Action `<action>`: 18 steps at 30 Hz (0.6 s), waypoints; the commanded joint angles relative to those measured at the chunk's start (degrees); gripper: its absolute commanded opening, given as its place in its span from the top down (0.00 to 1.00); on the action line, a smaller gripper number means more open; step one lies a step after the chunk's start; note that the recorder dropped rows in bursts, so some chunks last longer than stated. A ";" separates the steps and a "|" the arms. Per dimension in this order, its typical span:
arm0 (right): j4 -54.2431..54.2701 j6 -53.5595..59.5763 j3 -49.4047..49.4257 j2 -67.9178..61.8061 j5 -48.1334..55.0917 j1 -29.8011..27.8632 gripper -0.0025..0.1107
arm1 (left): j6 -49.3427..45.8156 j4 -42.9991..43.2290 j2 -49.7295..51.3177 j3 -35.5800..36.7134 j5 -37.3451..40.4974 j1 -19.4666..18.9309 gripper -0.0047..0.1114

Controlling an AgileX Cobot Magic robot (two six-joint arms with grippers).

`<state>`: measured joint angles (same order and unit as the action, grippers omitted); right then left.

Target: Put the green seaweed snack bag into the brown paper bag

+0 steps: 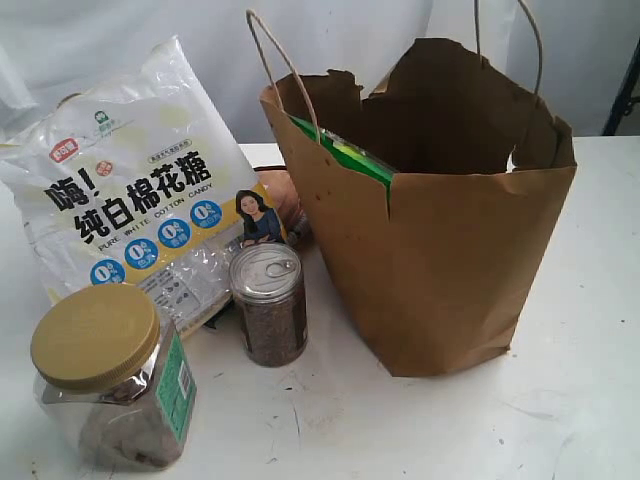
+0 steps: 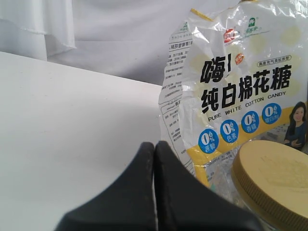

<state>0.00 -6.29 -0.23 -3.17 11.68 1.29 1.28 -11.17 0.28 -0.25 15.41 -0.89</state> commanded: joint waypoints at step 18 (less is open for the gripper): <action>-0.36 2.39 0.23 1.15 6.33 -2.59 0.98 | -0.07 0.12 -0.28 0.25 -0.20 -0.20 0.96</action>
<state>-0.67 -4.73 -0.23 -2.16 18.04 -0.48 1.28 -11.17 0.28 -0.25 15.41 -0.89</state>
